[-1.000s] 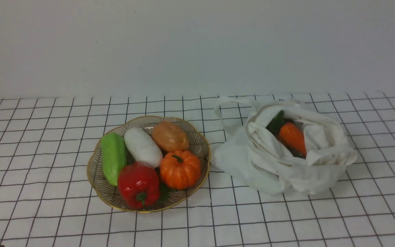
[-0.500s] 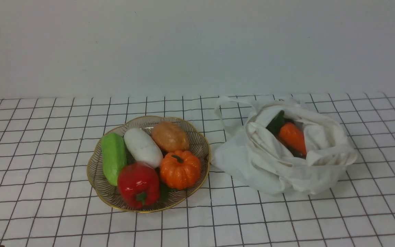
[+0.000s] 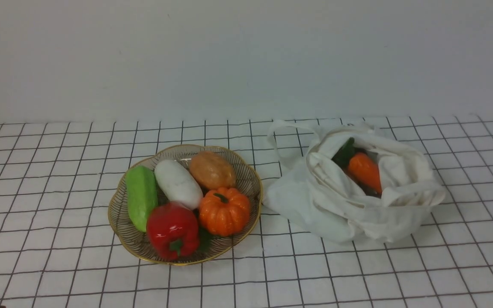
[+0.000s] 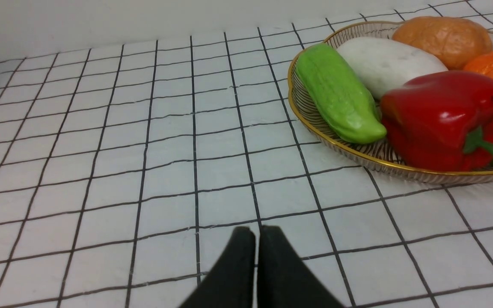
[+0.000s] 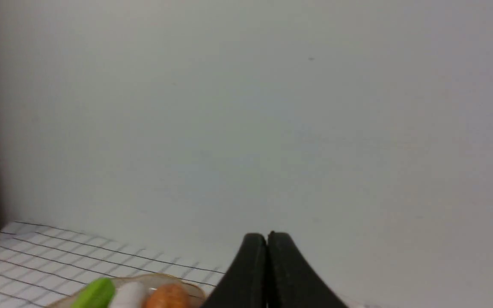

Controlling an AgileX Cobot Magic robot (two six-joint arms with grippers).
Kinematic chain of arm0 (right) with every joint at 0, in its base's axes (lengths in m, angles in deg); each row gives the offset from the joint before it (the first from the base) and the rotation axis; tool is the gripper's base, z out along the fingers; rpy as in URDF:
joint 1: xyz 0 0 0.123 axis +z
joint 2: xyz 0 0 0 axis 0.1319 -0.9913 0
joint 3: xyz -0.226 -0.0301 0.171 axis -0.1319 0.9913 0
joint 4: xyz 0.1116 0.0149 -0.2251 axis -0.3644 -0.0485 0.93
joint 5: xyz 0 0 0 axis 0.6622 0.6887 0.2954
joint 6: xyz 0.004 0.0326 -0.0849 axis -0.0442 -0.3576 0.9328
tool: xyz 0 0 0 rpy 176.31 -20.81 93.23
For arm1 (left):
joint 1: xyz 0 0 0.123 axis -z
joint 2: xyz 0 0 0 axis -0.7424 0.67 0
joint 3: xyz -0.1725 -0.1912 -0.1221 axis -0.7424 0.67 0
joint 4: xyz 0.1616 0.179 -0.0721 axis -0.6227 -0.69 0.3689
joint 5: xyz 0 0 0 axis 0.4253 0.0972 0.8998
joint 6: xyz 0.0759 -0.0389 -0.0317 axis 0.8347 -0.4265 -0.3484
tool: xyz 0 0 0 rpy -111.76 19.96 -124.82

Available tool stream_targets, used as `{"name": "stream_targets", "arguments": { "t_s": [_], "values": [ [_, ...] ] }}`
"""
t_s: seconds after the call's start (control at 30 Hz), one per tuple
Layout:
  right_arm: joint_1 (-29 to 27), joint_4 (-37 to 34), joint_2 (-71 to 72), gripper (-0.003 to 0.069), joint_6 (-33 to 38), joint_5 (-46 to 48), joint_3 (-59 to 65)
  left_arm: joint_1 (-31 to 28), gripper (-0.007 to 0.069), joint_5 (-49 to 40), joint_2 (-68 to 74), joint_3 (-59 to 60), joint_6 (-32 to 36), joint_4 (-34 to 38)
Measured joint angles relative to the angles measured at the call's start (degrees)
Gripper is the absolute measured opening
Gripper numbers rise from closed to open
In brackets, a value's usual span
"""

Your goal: Take vegetables from bag on white checkered tablecloth place on plate.

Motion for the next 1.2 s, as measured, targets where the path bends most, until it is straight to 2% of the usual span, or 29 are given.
{"name": "stream_targets", "arguments": {
  "t_s": [0.2, 0.33, 0.5, 1.2],
  "values": [
    [-16.1, 2.9, 3.5, -0.0014, 0.0, 2.6, 10.8, 0.0, -0.0008, 0.0, 0.0, 0.0, 0.0, 0.0],
    [-22.3, 3.4, 7.1, -0.0014, 0.0, 5.0, 19.3, 0.0, -0.0008, 0.0, 0.0, 0.0, 0.0, 0.0],
    [-22.7, 3.8, 7.7, -0.0014, 0.0, 8.8, 20.0, 0.0, -0.0008, 0.0, 0.0, 0.0, 0.0, 0.0],
    [-22.5, 3.8, 7.7, -0.0014, 0.0, 9.0, 19.9, 0.0, -0.0008, 0.0, 0.0, 0.0, 0.0, 0.0]
  ]
}}
